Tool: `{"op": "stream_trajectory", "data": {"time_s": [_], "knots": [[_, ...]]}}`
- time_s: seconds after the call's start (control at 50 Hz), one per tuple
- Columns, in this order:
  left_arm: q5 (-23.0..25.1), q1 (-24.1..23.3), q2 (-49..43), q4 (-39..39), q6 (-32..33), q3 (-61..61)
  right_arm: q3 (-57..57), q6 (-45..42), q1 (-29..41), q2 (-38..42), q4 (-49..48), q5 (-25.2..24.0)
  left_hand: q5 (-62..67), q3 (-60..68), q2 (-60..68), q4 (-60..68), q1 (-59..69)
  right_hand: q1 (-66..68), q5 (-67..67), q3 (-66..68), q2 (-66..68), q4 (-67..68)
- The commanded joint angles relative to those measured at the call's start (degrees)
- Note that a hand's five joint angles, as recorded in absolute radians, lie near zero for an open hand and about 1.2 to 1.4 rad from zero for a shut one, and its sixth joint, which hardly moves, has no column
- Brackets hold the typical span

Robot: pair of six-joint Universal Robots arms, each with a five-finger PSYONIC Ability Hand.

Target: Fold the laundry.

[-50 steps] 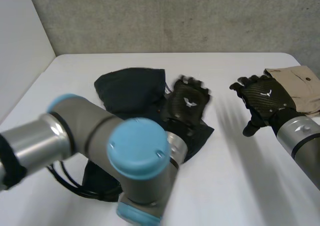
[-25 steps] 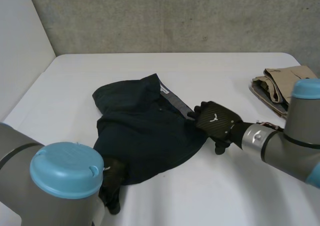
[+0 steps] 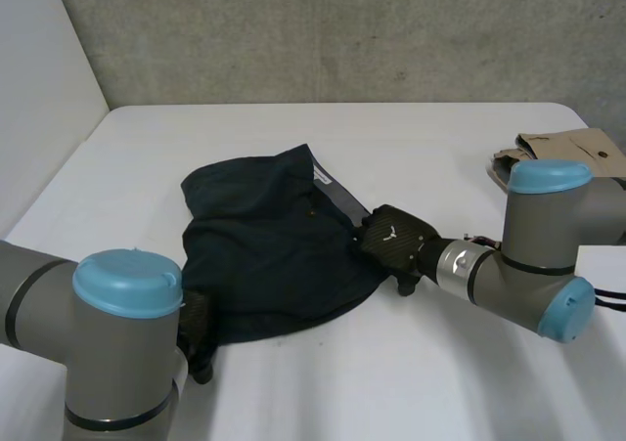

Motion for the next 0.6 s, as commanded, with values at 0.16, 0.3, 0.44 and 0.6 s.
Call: {"op": "stream_trajectory", "data": {"time_s": [0.16, 0.3, 0.44, 0.6], "knots": [[-0.1, 0.1, 0.5, 1.5, 0.1, 0.7, -4.5, 2.9, 2.4, 2.4, -0.1, 2.7, 11.6, 12.4, 12.2, 11.7, 12.2, 12.8, 10.1, 8.7, 8.8, 8.6], [-0.1, 0.8, 0.5, 1.6, 0.7, 0.6, -7.4, 3.8, 2.8, 4.2, -0.1, 3.5, 11.6, 12.4, 12.2, 11.7, 12.2, 16.7, 14.0, 12.5, 12.6, 12.5], [-0.5, 1.5, 0.4, 2.7, 1.3, 0.1, -10.3, 4.1, 3.8, 5.6, -0.1, 5.1, 11.1, 11.9, 11.7, 11.2, 11.7, 38.3, 35.6, 34.2, 34.3, 34.1], [-4.5, 2.3, -0.2, 5.9, 2.1, -0.2, -11.4, 6.1, 4.3, 4.3, 0.4, 6.8, 6.1, 6.8, 6.6, 6.2, 6.7, 54.8, 52.1, 50.7, 50.8, 50.6]]}}
